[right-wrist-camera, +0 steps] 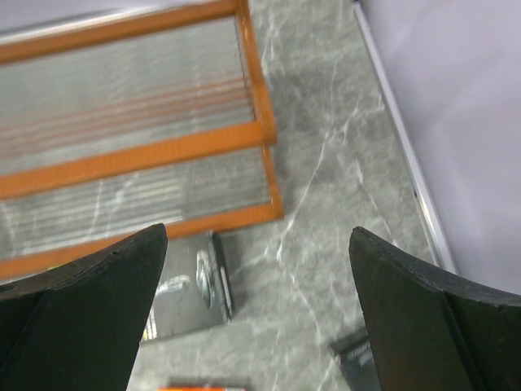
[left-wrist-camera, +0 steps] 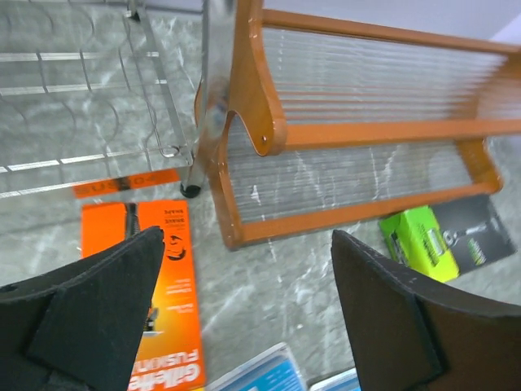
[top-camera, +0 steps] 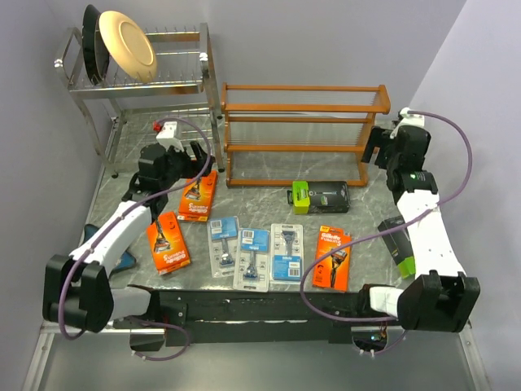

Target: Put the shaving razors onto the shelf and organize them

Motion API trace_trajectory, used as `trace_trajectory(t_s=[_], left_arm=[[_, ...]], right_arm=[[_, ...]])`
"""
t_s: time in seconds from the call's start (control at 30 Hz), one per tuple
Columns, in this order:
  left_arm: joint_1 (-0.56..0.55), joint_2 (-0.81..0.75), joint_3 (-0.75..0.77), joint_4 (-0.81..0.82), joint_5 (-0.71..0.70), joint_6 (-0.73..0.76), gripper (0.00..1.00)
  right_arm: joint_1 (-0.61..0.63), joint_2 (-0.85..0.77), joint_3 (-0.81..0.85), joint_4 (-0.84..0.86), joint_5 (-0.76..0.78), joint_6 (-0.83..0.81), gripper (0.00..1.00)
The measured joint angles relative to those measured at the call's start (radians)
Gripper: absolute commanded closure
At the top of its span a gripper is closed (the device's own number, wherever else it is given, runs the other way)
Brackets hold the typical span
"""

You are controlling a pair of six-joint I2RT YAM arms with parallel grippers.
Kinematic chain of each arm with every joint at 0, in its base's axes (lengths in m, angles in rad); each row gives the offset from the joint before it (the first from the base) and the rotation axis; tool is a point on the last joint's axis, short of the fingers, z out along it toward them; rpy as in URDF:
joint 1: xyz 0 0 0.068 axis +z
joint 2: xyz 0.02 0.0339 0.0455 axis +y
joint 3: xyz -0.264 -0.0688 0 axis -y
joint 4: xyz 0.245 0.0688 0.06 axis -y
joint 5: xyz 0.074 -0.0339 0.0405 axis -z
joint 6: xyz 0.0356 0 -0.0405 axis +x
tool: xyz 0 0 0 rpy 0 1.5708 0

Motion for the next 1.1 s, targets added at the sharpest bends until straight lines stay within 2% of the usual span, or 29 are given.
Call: trace_trajectory(t_s=[0.03, 0.13, 0.27, 0.47, 0.83, 1.1], left_arm=[[0.000, 0.016, 0.005, 0.002, -0.005, -0.021, 0.23], [-0.007, 0.087, 0.035, 0.018, -0.008, -0.074, 0.26], [-0.034, 0.178, 0.097, 0.024, -0.011, -0.108, 0.22], [-0.053, 0.308, 0.217, 0.019, -0.053, -0.215, 0.25], [-0.111, 0.446, 0.306, 0.014, -0.103, -0.297, 0.24], [-0.137, 0.481, 0.343, 0.012, -0.112, -0.299, 0.23]], right_arm=[[-0.004, 0.005, 0.000, 0.019, -0.002, 0.001, 0.00], [-0.015, 0.022, -0.001, 0.080, -0.014, 0.008, 0.00], [-0.035, 0.058, -0.001, 0.139, -0.018, 0.034, 0.00], [-0.113, 0.169, 0.001, 0.172, -0.034, 0.095, 0.02], [-0.149, 0.291, 0.040, 0.198, -0.106, 0.120, 0.05], [-0.150, 0.410, 0.093, 0.232, -0.099, 0.156, 0.19]])
